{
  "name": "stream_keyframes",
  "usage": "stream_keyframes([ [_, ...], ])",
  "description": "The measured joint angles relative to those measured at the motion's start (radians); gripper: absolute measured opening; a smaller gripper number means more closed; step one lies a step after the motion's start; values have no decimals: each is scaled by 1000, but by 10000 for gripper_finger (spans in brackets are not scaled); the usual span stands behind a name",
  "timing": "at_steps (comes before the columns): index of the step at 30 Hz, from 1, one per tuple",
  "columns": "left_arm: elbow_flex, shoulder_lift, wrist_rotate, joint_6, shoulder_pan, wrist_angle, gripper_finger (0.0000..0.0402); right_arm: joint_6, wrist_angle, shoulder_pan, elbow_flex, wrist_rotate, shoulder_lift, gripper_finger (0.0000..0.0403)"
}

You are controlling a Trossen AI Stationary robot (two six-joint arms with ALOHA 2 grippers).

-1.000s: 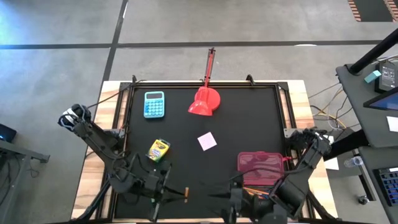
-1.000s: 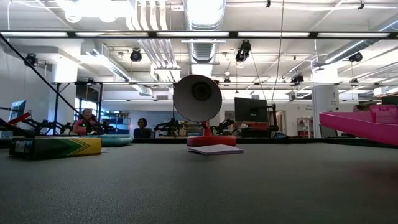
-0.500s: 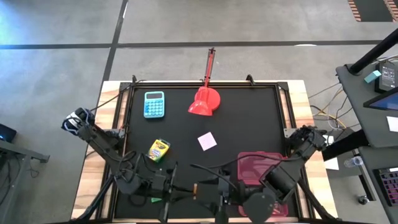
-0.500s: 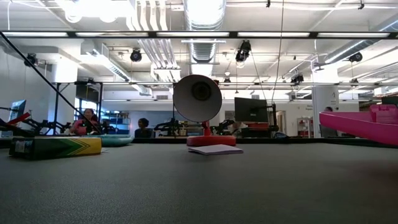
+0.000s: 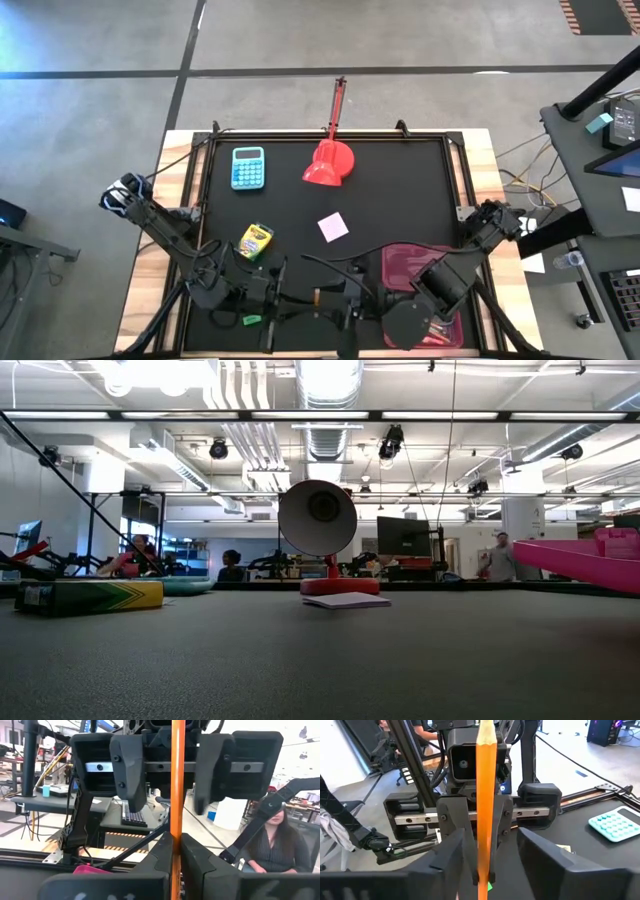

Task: Pack school essentials
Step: Put the orange pencil into the pink supply box

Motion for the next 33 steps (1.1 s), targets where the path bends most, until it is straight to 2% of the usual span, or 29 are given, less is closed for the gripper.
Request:
stream_keyframes([
  [8,-1,0,-10,-2,9,0,0,1,5,-19,0,-8,1,25],
  [9,-1,0,-8,-2,12,0,0,0,4,-19,0,-7,1,18],
  [22,-3,0,3,-2,20,-5,28,32,-41,-21,0,-31,-4,13],
  [28,-6,0,5,-1,28,-19,76,203,-288,-21,-2,-39,-52,12],
  [33,-6,0,6,-32,39,-125,129,424,-590,-21,-2,-112,-87,12],
])
